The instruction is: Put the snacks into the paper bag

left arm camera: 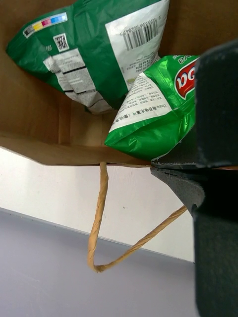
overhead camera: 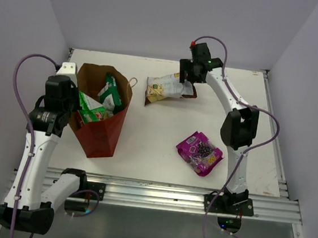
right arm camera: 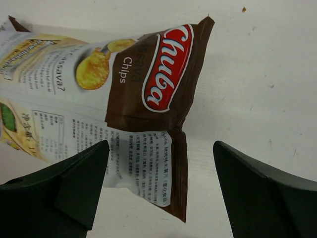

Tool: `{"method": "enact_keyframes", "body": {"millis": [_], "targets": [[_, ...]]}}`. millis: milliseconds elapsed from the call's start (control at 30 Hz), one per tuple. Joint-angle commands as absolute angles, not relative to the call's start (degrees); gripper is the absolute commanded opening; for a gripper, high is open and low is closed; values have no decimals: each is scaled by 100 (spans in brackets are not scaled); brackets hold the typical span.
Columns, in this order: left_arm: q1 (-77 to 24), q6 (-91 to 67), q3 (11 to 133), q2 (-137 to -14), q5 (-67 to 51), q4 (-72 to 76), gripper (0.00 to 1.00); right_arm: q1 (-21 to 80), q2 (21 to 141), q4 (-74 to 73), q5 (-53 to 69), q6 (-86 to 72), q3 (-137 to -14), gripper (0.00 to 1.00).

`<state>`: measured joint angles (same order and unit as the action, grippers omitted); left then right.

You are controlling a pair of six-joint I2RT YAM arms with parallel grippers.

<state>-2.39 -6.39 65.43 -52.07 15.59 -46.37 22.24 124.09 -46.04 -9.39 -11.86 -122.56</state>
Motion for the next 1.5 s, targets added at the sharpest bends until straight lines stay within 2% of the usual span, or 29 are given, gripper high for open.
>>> {"method": "enact_keyframes", "body": {"millis": [0,200,467,567,600,633,667,800,933,1033,1233,1367,1467], "targets": [[-211,-615,6732,-5168,1424,-4535,0,2180,12427,-4702,-817,-1054,-12613,91],[-211,-650,6776,-5133,1468,-4570,0,2039,12472,-4579,-283,-1221,-11849,90],[-211,-624,6785,-5142,1468,-4579,0,1723,12674,-4245,1615,-1793,-11014,81],[-211,-598,6768,-5124,1485,-4588,0,1714,12665,-4210,1793,-1810,-10916,65],[-211,-598,6759,-5124,1485,-4570,0,1696,12656,-4201,1828,-1802,-10907,55],[-211,-598,6750,-5124,1477,-4570,0,1688,12665,-4210,1837,-1776,-10907,50],[-211,-598,6733,-5115,1459,-4562,0,1679,12674,-4210,1846,-1758,-10907,37],[-211,-571,6724,-5124,1441,-4526,0,1670,12683,-4385,1793,-1653,-10898,0],[-211,-563,6689,-5107,1424,-4491,0,1670,12157,-4395,1338,-1398,-10811,0],[-211,-571,6627,-5098,1380,-4456,0,1687,11577,-4595,854,-1222,-11196,0],[-211,-571,6557,-5106,1292,-4395,0,1889,10916,-4667,308,-1248,-12874,0],[-211,-580,6521,-5141,1222,-4342,0,2476,10705,-4369,307,-1318,-13998,0],[-211,-580,6530,-5185,1169,-4307,0,2968,10687,-4053,509,-1371,-14404,0]]}}
